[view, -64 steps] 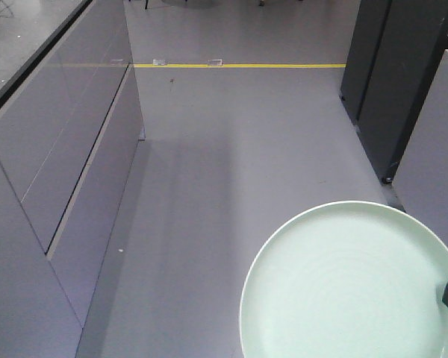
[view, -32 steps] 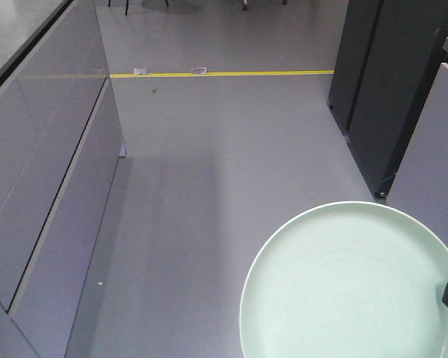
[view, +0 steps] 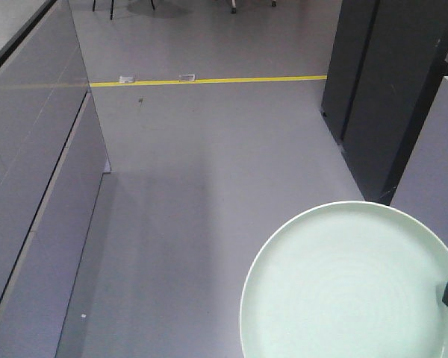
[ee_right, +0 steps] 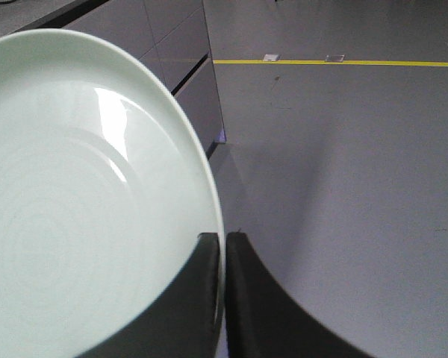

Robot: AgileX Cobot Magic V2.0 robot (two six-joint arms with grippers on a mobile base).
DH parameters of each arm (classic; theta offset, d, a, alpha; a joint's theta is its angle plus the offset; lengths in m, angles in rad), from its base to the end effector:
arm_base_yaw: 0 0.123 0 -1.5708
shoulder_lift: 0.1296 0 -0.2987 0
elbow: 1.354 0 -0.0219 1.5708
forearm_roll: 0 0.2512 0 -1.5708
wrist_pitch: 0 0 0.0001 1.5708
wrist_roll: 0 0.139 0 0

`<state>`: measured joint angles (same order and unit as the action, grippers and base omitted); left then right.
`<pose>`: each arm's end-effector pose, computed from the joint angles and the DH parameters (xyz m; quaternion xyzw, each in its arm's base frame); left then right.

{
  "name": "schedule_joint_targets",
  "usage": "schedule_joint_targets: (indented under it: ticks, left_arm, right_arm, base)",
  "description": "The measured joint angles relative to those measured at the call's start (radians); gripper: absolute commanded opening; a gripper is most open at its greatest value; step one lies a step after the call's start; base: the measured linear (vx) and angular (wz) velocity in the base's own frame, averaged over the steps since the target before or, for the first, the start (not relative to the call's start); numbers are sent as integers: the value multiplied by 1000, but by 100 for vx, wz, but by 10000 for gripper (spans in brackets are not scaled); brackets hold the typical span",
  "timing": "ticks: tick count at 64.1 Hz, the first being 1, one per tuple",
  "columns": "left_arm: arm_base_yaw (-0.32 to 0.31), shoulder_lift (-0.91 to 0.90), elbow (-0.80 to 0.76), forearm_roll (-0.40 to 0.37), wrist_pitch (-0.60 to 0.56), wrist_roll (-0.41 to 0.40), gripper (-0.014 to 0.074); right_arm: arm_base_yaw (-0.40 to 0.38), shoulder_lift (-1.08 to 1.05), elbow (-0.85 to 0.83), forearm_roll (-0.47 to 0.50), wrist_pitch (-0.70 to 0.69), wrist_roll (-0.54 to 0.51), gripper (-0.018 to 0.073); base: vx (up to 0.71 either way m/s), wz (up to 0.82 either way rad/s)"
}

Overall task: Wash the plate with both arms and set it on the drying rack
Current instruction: 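Carry the plate in the right gripper while driving down the aisle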

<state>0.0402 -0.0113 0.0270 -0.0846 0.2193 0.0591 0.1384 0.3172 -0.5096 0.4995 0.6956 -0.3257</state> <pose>0.0899 0.0010 0.1776 -0.0181 0.7569 -0.0015 0.6533 0.0834 0.0547 0.2966 -0.1161 0.8068 0.1858 0.5487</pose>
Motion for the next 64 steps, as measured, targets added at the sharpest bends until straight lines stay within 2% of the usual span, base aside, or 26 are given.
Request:
schedule_joint_targets:
  ticks: [30, 64]
  left_arm:
    - [0, 0, 0, 0, 0, 0, -6]
    - [0, 0, 0, 0, 0, 0, -6]
  right_arm:
    - [0, 0, 0, 0, 0, 0, -1]
    - [0, 0, 0, 0, 0, 0, -1]
  base:
    - [22, -12]
    - [19, -32]
